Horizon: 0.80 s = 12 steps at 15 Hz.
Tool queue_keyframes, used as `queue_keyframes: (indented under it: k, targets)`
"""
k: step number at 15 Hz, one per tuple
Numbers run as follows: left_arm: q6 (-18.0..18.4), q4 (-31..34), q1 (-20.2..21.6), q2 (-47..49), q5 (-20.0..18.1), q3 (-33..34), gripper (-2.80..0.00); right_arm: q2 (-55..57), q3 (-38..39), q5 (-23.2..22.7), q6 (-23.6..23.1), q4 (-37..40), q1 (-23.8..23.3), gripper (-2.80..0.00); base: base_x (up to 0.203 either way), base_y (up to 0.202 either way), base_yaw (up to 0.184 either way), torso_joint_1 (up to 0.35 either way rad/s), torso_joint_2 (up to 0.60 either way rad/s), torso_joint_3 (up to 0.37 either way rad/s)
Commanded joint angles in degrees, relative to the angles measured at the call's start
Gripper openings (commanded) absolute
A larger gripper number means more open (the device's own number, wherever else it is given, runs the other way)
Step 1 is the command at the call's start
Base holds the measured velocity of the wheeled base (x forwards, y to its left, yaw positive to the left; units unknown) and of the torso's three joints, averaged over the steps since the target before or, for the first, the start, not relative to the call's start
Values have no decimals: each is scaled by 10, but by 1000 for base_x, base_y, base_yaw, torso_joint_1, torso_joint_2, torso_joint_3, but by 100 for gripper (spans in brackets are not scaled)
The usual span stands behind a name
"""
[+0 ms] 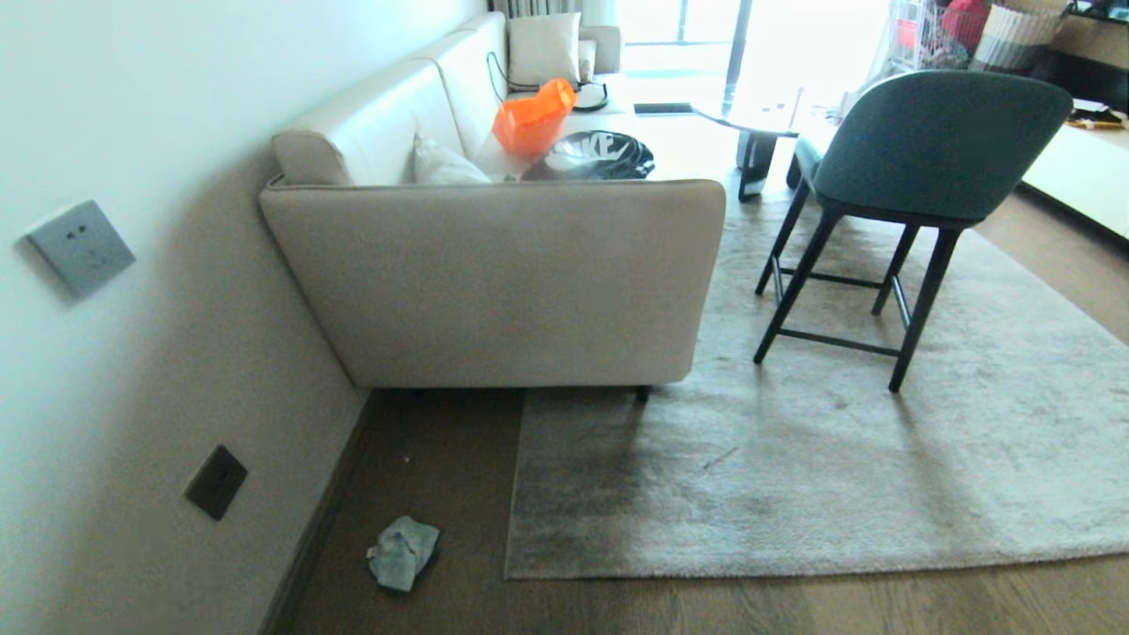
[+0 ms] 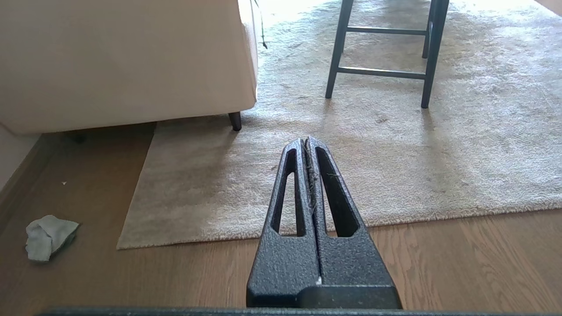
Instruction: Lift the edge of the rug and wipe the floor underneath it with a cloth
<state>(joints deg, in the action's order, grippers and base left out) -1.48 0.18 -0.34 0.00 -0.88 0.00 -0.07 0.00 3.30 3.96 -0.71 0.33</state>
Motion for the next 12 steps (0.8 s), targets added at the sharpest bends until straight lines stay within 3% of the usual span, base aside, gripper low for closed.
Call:
queue_keyframes:
  k: [1,4,12]
  targets:
    - [0,0,0,0,0,0,-280,1,0,0,-1,1,0,-280,0,0,0,0,0,0]
    - [0,0,0,0,0,0,-280,1,0,0,-1,1,0,-280,0,0,0,-5,-48,-63]
    - [0,0,0,0,0,0,-280,1,0,0,-1,2,0,-280,0,0,0,-1,-387,-390]
